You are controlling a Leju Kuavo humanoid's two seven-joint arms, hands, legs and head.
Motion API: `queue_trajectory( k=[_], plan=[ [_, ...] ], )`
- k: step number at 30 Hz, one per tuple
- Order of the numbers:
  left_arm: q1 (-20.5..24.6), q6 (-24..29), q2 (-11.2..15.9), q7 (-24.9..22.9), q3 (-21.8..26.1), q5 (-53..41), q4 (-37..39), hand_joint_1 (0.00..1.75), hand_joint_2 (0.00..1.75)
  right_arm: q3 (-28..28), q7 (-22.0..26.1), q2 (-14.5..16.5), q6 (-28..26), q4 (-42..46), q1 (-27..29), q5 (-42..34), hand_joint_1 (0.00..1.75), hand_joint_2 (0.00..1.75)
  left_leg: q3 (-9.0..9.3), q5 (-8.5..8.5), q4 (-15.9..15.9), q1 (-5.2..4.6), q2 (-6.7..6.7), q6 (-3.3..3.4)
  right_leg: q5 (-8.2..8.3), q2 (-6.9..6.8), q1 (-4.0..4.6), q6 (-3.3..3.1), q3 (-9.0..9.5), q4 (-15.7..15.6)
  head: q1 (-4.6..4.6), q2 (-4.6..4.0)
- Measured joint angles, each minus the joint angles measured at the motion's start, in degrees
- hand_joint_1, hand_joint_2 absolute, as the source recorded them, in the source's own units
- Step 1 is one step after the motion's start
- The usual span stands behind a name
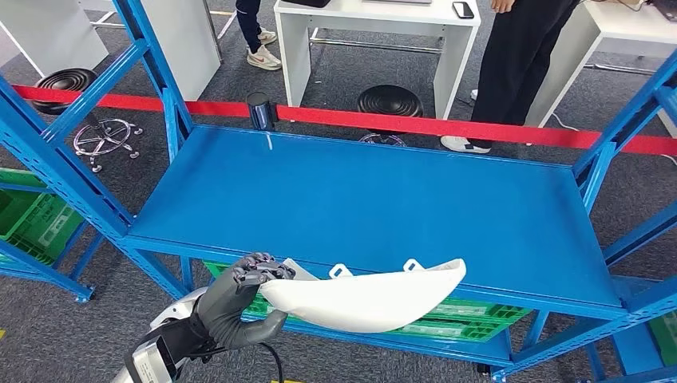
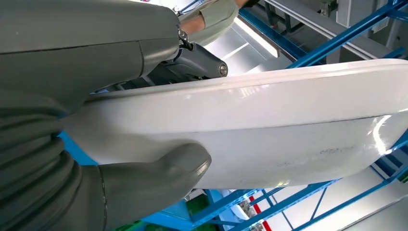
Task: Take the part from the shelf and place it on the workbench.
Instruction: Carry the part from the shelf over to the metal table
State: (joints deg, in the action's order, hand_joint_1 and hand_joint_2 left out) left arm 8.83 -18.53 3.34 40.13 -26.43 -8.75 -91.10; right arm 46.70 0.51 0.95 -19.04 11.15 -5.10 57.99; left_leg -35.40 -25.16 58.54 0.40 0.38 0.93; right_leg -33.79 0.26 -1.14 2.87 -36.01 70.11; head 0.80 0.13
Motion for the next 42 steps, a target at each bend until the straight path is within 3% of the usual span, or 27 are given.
queue_trajectory(
  k=[1, 3, 4, 7, 9, 11, 12, 13, 14, 16, 18, 20, 22, 23, 25, 27, 28, 29, 30, 31, 33, 34, 35, 37, 38, 39, 42],
  plan=[
    [0.0, 0.0, 0.0, 0.0, 0.0, 0.0, 0.0, 1.75, 1.75, 0.2, 0.0, 0.0, 0.2, 0.0, -0.1, -0.2, 0.00, 1.75, -0.57, 0.32, 0.3, 0.04, 0.00, -0.24, 0.95, 0.01, -0.10, -0.01, 2.79, -4.0, -0.10, 0.00],
    [0.1, 0.0, 0.0, 0.0, 0.0, -0.2, -0.1, 1.75, 1.75, 0.6, 0.2, 0.0, 0.7, 0.0, -0.3, -0.8, 0.00, 1.75, -1.27, 0.91, 0.8, -0.01, 0.02, -0.91, 1.92, 0.12, 0.13, -0.78, 6.59, -9.9, -0.25, 0.00],
    [0.1, 0.0, 0.0, 0.0, -0.1, -0.3, -0.1, 1.75, 1.75, 0.8, 0.3, 0.0, 0.9, 0.0, -0.4, -1.0, 0.00, 1.75, -1.39, 1.24, 0.8, -0.03, 0.06, -1.28, 1.78, 0.20, 0.28, -1.39, 7.04, -10.9, -0.29, 0.00],
    [0.1, 0.0, 0.0, 0.0, -0.1, -0.6, -0.2, 1.75, 1.75, 1.2, 0.4, 0.0, 1.0, 0.0, -0.4, -1.0, 0.00, 1.75, -1.75, 1.72, 0.8, 0.13, 0.12, -2.47, 2.86, 0.33, 0.41, -3.11, 6.12, -11.1, -0.21, 0.00],
    [0.1, 0.1, 0.1, 0.0, -0.2, -0.8, -0.2, 1.75, 1.75, 1.2, 0.2, 0.0, 1.0, 0.0, -0.4, -0.4, 0.00, 1.75, -2.82, -1.70, 3.5, 0.24, -0.03, -3.00, 4.17, 0.26, 0.30, -3.95, 4.97, -11.3, 0.09, 0.00],
    [0.0, 0.2, 0.1, 0.0, -0.3, -0.9, -0.3, 1.75, 1.75, 1.2, -0.1, 0.0, 0.9, 0.0, -0.4, 0.3, 0.00, 1.75, -4.45, -7.48, 10.0, 0.30, -0.12, -3.25, 5.40, 0.23, 0.33, -4.28, 3.42, -11.3, 0.53, 0.00],
    [0.0, 0.3, 0.1, 0.0, -0.3, -1.0, -0.3, 1.75, 1.75, 1.2, -0.1, 0.0, 0.9, 0.0, -0.4, 0.5, 0.00, 1.75, -4.98, -9.28, 13.4, 0.31, -0.12, -3.34, 6.01, 0.21, 0.37, -4.28, 2.58, -11.2, 0.69, 0.00],
    [-0.1, 0.3, 0.2, 0.0, -0.3, -1.1, -0.3, 1.75, 1.75, 1.2, -0.1, 0.0, 0.9, 0.0, -0.4, 0.7, 0.00, 1.75, -4.90, -9.71, 15.6, 0.31, -0.12, -3.36, 6.63, 0.18, 0.41, -4.23, 1.73, -11.2, 0.80, 0.00],
    [-0.1, 0.4, 0.2, 0.0, -0.3, -1.1, -0.3, 1.75, 1.75, 1.2, -0.2, 0.0, 0.9, 0.0, -0.4, 0.8, 0.00, 1.75, -4.00, -8.92, 16.1, 0.30, -0.13, -3.28, 7.22, 0.14, 0.44, -4.14, 0.92, -11.1, 0.91, 0.00],
    [-0.2, 0.5, 0.2, 0.0, -0.3, -1.2, -0.4, 1.75, 1.75, 1.2, -0.3, 0.0, 0.9, 0.0, -0.5, 1.0, 0.00, 1.75, 0.73, -6.15, 11.2, 0.22, -0.21, -2.76, 8.36, 0.11, 0.47, -3.88, -0.51, -11.0, 1.13, 0.00],
    [-0.1, 0.7, 0.2, 0.1, -0.3, -1.3, -0.8, 1.75, 1.75, 1.2, -0.4, 0.0, 0.9, 0.0, -0.5, 1.2, 0.00, 1.75, 6.55, -6.03, 3.1, -0.11, -0.34, -2.08, 9.35, 0.15, 0.56, -3.39, -1.33, -11.0, 1.26, 0.00],
    [-0.1, 0.8, 0.2, 0.1, -0.3, -1.3, -1.2, 1.75, 1.75, 1.2, -0.4, 0.1, 0.9, 0.0, -0.6, 1.3, 0.00, 1.75, 8.81, -6.93, -1.0, -0.49, -0.39, -1.55, 10.31, 0.16, 0.50, -2.65, -1.45, -11.2, 1.30, 0.00],
    [-0.1, 0.8, 0.2, 0.1, -0.3, -1.4, -1.3, 1.75, 1.75, 1.2, -0.5, 0.1, 1.0, 0.0, -0.6, 1.5, 0.00, 1.75, 8.22, -6.00, -1.5, -0.49, -0.23, -0.78, 10.96, 0.16, 0.36, -1.86, -1.53, -11.5, 1.32, 0.00],
    [-0.1, 0.8, 0.2, 0.1, -0.4, -1.4, -1.4, 1.75, 1.75, 1.2, -0.6, 0.1, 1.0, 0.0, -0.6, 1.6, 0.00, 1.75, 7.72, -5.31, -1.7, -0.40, -0.10, -0.25, 10.07, 0.14, 0.32, -1.58, -1.91, -11.0, 1.22, 0.00],
    [-0.1, 0.8, 0.2, 0.1, -0.4, -1.4, -1.4, 1.75, 1.75, 1.2, -0.8, 0.1, 1.0, 0.0, -0.6, 1.7, 0.00, 1.75, 6.30, -3.86, -1.9, -0.20, 0.14, 0.49, 5.18, 0.09, 0.18, -1.19, -3.50, -6.7, 0.85, 0.00],
    [-0.2, 0.8, 0.2, 0.1, -0.4, -1.5, -1.4, 1.75, 1.75, 1.2, -0.9, 0.1, 1.0, 0.0, -0.6, 1.7, 0.00, 1.75, 4.59, -2.56, -1.7, -0.23, 0.24, 0.67, 0.07, 0.06, 0.15, -0.81, -5.34, 0.6, 0.45, 0.00],
    [-0.2, 0.8, 0.2, 0.1, -0.4, -1.5, -1.4, 1.75, 1.75, 1.2, -0.9, 0.1, 1.0, 0.0, -0.6, 1.7, 0.00, 1.75, 3.70, -1.93, -1.6, -0.23, 0.32, 0.63, -0.65, 0.06, 0.14, -0.65, -5.65, 3.5, 0.34, 0.00],
    [-0.3, 0.8, 0.2, 0.1, -0.4, -1.5, -1.4, 1.75, 1.75, 1.2, -1.0, 0.1, 1.0, 0.0, -0.6, 1.8, 0.00, 1.75, 2.80, -1.36, -1.4, -0.21, 0.39, 0.53, 0.02, 0.04, 0.10, -0.54, -5.12, 4.7, 0.24, 0.00],
    [-0.5, 0.9, 0.2, 0.1, -0.4, -1.5, -1.4, 1.75, 1.75, 1.2, -1.0, 0.1, 1.0, 0.0, -0.7, 1.8, 0.00, 1.75, 1.92, -0.86, -1.1, -0.17, 0.45, 0.38, 1.54, 0.02, 0.05, -0.47, -3.53, 3.8, 0.14, 0.00],
    [-0.6, 1.0, 0.2, 0.1, -0.4, -1.5, -1.4, 1.75, 1.75, 1.2, -1.0, 0.1, 1.0, 0.0, -0.7, 1.9, 0.00, 1.75, 1.06, -0.44, -0.7, -0.13, 0.48, 0.18, 3.04, -0.02, -0.01, -0.45, -0.94, 1.0, 0.05, 0.00],
    [-0.9, 1.4, 0.3, 0.1, -0.4, -1.7, -1.6, 1.75, 1.75, 1.1, -1.0, 0.1, 1.0, 0.0, -0.8, 2.1, 0.00, 1.75, -0.29, 0.20, 0.2, -0.19, 0.51, -0.40, 3.23, -0.01, 0.07, -0.82, 4.96, -7.0, -0.13, 0.00],
    [-1.0, 1.6, 0.3, 0.1, -0.4, -1.7, -1.7, 1.75, 1.75, 1.0, -1.0, 0.0, 1.0, 0.0, -0.9, 2.2, 0.00, 1.75, -0.66, 0.51, 0.5, -0.25, 0.52, -0.76, 2.58, 0.04, 0.18, -1.22, 6.76, -9.8, -0.17, 0.00],
    [-1.1, 1.9, 0.3, 0.1, -0.4, -1.8, -1.9, 1.75, 1.75, 0.9, -0.9, 0.0, 1.0, 0.0, -1.0, 2.3, 0.00, 1.75, -0.88, 0.89, 0.6, -0.30, 0.52, -1.14, 1.97, 0.11, 0.36, -1.71, 7.51, -11.3, -0.18, 0.00],
    [-1.5, 2.3, 0.4, 0.1, -0.4, -1.9, -2.1, 1.75, 1.75, 0.8, -0.7, 0.0, 0.9, 0.0, -1.0, 2.4, 0.00, 1.75, -1.04, 1.54, 0.6, -0.18, 0.46, -1.92, 2.49, 0.08, 0.42, -2.75, 7.03, -11.6, -0.11, 0.00],
    [-1.8, 2.5, 0.5, 0.1, -0.4, -2.0, -2.3, 1.75, 1.75, 0.8, -0.4, 0.0, 0.8, 0.0, -1.0, 2.4, 0.00, 1.75, -1.34, 0.95, 1.0, -0.08, 0.34, -2.28, 3.03, 0.00, 0.38, -3.22, 6.61, -11.6, -0.05, 0.00],
    [-2.0, 2.7, 0.6, 0.1, -0.4, -2.0, -2.4, 1.75, 1.75, 0.8, -0.2, 0.0, 0.7, 0.0, -1.1, 2.4, 0.00, 1.75, -1.87, -0.71, 2.2, 0.03, 0.19, -2.63, 3.65, -0.10, 0.28, -3.67, 6.07, -11.7, 0.09, 0.00],
    [-2.6, 2.7, 0.8, 0.1, -0.5, -2.3, -2.8, 1.75, 1.75, 0.7, 0.1, 0.0, -0.4, 0.0, -1.2, 2.4, 0.00, 1.75, -4.38, -8.66, 11.3, 0.17, -0.06, -3.36, 5.65, -0.21, 0.27, -4.22, 3.71, -11.7, 0.76, 0.00]
  ],
)
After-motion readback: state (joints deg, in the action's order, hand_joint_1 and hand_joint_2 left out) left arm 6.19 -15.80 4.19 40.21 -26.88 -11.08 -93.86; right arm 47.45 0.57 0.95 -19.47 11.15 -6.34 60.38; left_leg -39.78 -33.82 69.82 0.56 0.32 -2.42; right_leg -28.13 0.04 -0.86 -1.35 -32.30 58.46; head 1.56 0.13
